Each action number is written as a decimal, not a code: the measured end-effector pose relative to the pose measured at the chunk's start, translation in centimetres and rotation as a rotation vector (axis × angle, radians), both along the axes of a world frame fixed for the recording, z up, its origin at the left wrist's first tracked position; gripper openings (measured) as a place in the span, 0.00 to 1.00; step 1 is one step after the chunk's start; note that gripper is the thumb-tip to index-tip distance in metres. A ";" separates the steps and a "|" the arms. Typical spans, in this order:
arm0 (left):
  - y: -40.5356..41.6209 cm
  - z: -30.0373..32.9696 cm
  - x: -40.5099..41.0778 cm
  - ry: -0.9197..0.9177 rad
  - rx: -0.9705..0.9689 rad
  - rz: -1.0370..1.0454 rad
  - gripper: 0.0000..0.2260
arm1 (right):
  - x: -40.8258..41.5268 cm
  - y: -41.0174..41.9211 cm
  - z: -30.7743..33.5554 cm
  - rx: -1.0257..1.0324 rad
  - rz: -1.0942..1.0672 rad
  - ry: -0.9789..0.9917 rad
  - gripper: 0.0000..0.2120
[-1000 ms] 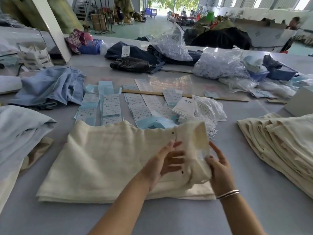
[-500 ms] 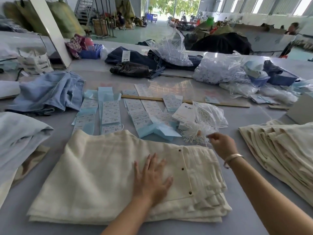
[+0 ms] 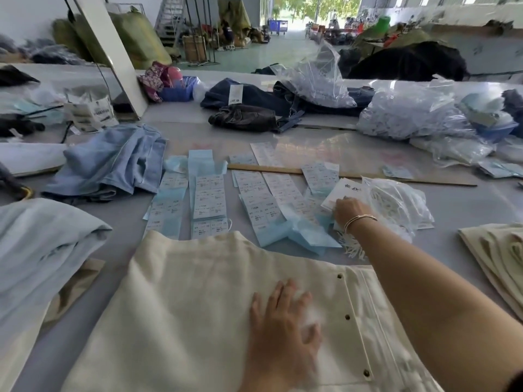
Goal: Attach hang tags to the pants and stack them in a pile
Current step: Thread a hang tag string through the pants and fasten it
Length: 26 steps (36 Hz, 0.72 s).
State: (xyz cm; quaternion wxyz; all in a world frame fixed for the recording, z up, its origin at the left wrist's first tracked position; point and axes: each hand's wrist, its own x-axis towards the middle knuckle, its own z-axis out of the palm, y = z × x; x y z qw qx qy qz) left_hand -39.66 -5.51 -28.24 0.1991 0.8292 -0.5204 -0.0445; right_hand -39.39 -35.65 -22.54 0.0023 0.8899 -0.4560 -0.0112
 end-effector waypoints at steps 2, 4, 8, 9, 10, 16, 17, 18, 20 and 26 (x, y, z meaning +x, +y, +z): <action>-0.2 0.1 0.1 0.019 -0.005 0.009 0.25 | -0.1 -0.4 -0.3 -0.019 0.012 -0.023 0.14; -0.4 0.1 0.1 0.011 -0.008 0.017 0.25 | -0.3 -0.8 -0.5 -0.048 0.056 -0.040 0.14; -0.6 0.1 0.2 0.008 -0.008 0.020 0.25 | -0.5 -1.2 -0.1 -0.069 0.109 -0.036 0.14; -0.6 0.2 0.2 0.005 -0.003 0.021 0.25 | -0.6 -1.3 0.1 -0.077 0.109 -0.046 0.13; -0.6 0.2 0.2 0.000 0.000 0.023 0.25 | -0.6 -1.5 0.3 -0.081 0.104 -0.055 0.13; -0.5 0.1 0.0 0.004 -0.020 0.027 0.26 | -0.7 -1.4 1.0 -0.080 0.013 -0.146 0.13; -0.5 0.1 0.0 0.007 -0.023 0.027 0.26 | -0.6 -1.5 1.0 -0.057 -0.009 -0.180 0.13; -0.6 0.2 0.0 0.009 -0.026 0.027 0.26 | -0.6 -1.5 1.0 -0.028 -0.031 -0.209 0.12; -0.6 0.2 0.0 0.012 -0.035 0.027 0.26 | -0.7 -1.7 1.1 0.056 -0.081 -0.276 0.10; -0.8 0.1 0.1 0.011 -0.043 0.026 0.26 | -0.8 -2.1 1.1 0.218 -0.185 -0.409 0.09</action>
